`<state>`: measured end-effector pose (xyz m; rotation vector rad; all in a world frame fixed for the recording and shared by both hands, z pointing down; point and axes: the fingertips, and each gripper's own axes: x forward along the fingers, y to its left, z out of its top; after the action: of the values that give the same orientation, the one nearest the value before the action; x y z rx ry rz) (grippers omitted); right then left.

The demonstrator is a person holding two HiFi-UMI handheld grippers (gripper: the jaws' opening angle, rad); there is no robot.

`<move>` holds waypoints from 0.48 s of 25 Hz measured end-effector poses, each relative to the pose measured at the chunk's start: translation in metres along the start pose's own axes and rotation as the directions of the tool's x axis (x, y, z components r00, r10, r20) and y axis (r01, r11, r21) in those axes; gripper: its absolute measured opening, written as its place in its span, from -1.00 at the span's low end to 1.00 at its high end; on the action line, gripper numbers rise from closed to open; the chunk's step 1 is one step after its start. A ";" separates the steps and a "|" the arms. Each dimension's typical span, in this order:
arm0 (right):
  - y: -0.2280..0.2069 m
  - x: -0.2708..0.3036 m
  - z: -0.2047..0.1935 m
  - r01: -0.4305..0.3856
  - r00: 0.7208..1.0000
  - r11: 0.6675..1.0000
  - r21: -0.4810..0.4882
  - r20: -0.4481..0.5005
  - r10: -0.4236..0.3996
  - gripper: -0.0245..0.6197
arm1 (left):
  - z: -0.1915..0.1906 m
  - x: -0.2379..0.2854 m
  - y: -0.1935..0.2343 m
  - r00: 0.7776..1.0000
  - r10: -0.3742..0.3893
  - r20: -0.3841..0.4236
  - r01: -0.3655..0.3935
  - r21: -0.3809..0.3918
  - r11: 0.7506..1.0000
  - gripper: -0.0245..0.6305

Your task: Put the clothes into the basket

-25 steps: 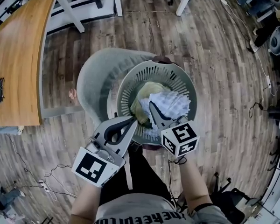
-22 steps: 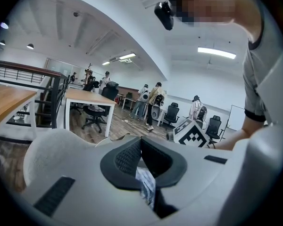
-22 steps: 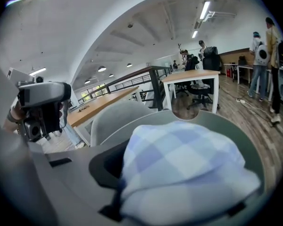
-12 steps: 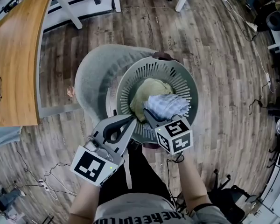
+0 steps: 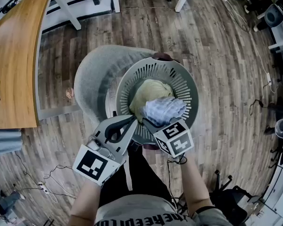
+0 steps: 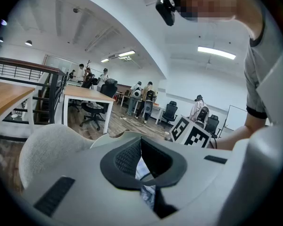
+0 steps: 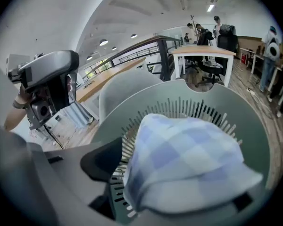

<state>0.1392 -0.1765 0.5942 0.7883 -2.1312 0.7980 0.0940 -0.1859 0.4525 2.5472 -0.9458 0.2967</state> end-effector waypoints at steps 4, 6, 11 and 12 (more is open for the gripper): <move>-0.010 0.001 -0.021 0.040 0.992 0.996 -0.077 -0.112 -0.048 -0.29 | 0.002 0.004 -0.002 1.000 -0.011 0.004 0.011 -0.007 1.000 -0.88; -0.012 -0.001 -0.027 0.035 0.992 0.998 -0.050 -0.120 -0.041 -0.29 | 0.003 0.004 -0.003 1.000 -0.015 0.007 0.015 -0.005 1.000 -0.88; -0.011 -0.008 -0.031 0.038 0.992 0.999 -0.020 -0.118 -0.040 -0.29 | 0.004 0.005 -0.001 1.000 -0.015 0.008 0.015 -0.007 1.000 -0.88; -0.012 -0.009 -0.033 0.045 0.990 0.999 -0.030 -0.132 -0.049 -0.29 | 0.005 0.006 -0.001 1.000 -0.016 0.007 0.016 -0.007 1.000 -0.88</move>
<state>0.1659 -0.1572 0.6088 0.7477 -1.9938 0.7738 0.0992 -0.1907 0.4501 2.5493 -0.9274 0.2794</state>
